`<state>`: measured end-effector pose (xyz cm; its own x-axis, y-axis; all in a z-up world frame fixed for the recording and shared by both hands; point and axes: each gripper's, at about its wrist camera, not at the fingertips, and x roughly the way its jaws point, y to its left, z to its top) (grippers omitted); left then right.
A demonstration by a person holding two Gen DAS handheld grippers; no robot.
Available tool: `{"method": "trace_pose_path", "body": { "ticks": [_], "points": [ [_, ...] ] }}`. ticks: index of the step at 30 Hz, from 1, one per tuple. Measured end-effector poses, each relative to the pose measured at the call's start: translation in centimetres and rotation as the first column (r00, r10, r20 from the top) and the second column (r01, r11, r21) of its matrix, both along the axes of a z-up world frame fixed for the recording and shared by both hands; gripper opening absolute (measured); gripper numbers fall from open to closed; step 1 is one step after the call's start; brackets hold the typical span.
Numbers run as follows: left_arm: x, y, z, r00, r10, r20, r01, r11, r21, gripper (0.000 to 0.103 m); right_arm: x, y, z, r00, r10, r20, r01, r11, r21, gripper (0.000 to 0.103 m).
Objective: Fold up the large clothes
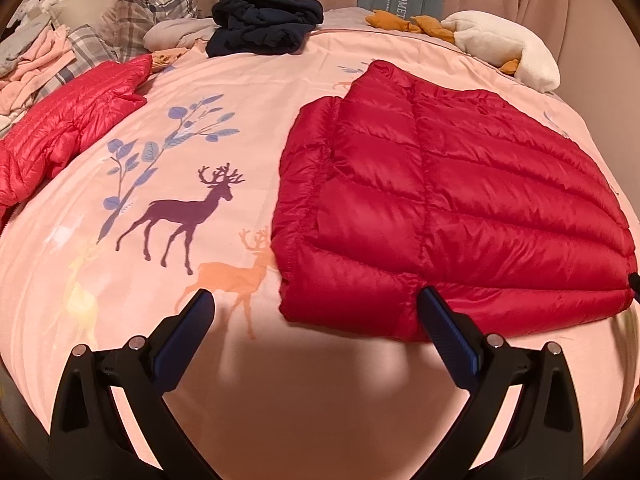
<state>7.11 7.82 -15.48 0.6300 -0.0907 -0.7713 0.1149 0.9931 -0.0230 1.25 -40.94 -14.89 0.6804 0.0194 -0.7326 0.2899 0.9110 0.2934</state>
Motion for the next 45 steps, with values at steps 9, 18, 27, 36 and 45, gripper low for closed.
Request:
{"method": "trace_pose_path", "body": {
  "ticks": [9,18,27,36,45],
  "points": [
    [-0.4,0.9,0.5,0.999,0.041,0.015,-0.042,0.998,0.036,0.102,-0.5,-0.8,0.0,1.000,-0.025,-0.003,0.025,1.000,-0.007,0.066],
    [-1.0,3.1,1.9,0.992,0.128,0.018,-0.129,0.990,0.052,0.102,-1.2,-1.5,0.9,0.998,-0.065,0.004,0.065,0.997,-0.043,0.070],
    [-3.8,1.3,7.5,0.986,0.105,0.126,-0.113,0.992,0.055,0.102,-2.5,0.5,5.3,0.996,-0.034,0.080,0.047,0.987,-0.157,0.100],
    [-7.2,-1.0,14.4,0.975,0.028,0.220,-0.018,0.999,-0.047,0.102,-3.9,2.8,11.5,0.986,0.027,0.164,0.000,0.987,-0.163,0.101],
    [-10.3,-3.8,19.7,0.952,-0.009,0.307,0.011,1.000,-0.003,0.102,-5.8,6.4,18.9,0.954,0.145,0.261,-0.087,0.971,-0.221,0.101]
  ]
}}
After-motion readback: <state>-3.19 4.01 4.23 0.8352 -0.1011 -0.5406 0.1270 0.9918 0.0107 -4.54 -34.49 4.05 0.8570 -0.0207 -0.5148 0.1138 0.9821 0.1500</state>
